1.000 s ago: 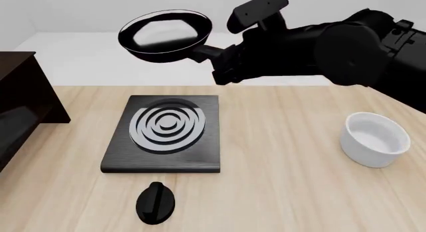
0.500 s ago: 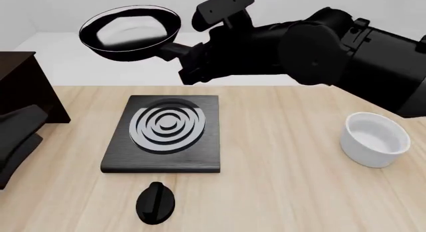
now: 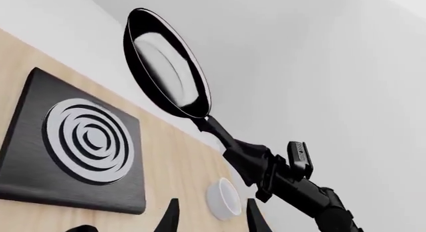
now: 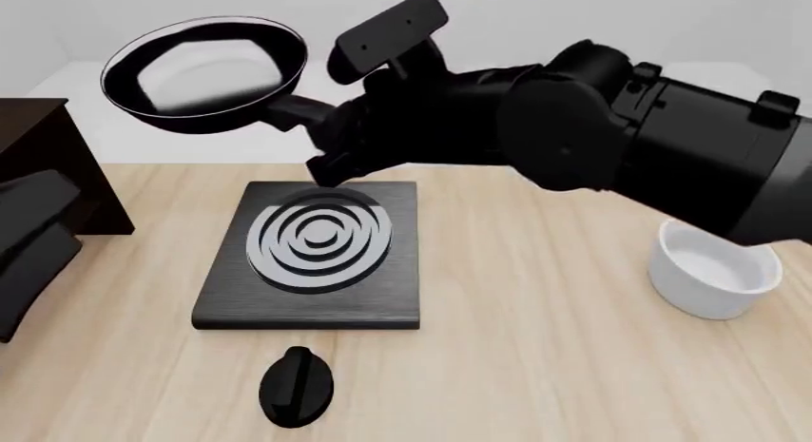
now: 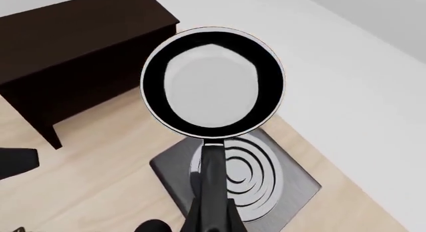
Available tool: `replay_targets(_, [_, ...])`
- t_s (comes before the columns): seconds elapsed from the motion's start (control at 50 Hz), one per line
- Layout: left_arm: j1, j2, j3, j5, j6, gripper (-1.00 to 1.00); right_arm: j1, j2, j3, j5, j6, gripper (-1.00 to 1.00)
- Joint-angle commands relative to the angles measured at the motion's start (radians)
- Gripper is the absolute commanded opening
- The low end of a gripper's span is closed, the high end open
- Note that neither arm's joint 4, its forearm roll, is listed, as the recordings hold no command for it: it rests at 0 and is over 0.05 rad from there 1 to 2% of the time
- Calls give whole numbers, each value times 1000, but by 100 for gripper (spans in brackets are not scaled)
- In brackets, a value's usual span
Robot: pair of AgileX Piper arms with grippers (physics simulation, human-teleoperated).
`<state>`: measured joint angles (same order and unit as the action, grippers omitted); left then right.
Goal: Put the frying pan on the cabinet shelf.
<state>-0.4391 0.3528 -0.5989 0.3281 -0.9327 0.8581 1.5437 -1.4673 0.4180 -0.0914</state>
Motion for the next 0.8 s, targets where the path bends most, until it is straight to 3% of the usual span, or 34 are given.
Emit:
replay_targets(0.02, [-34,49,-13,-58,-70,100,20,-23,-14,-34,6,-100])
replay_targets(0.08, [-66,63,-19,-54,-54,100,21,-22,-14,-40,-1,-100])
replay_targets(0.18, [-74,59,4,-67,-75,100,24,-22,-11,-51,-6,-100])
replay_targets(0.24, [-110,49,27,-77,-113,100,21,-20,6,-62,-39,-100])
replay_targets(0.3, [-111,60,16,-67,-94,100,23,-18,12,-67,-21,-100])
replay_targets(0.7, [-121,137,42,-182,-143,100,51,-12,-9,-68,-4,-100])
replay_targets(0.8, [-119,144,34,-183,-146,100,94,-8,-15,-71,46,-100])
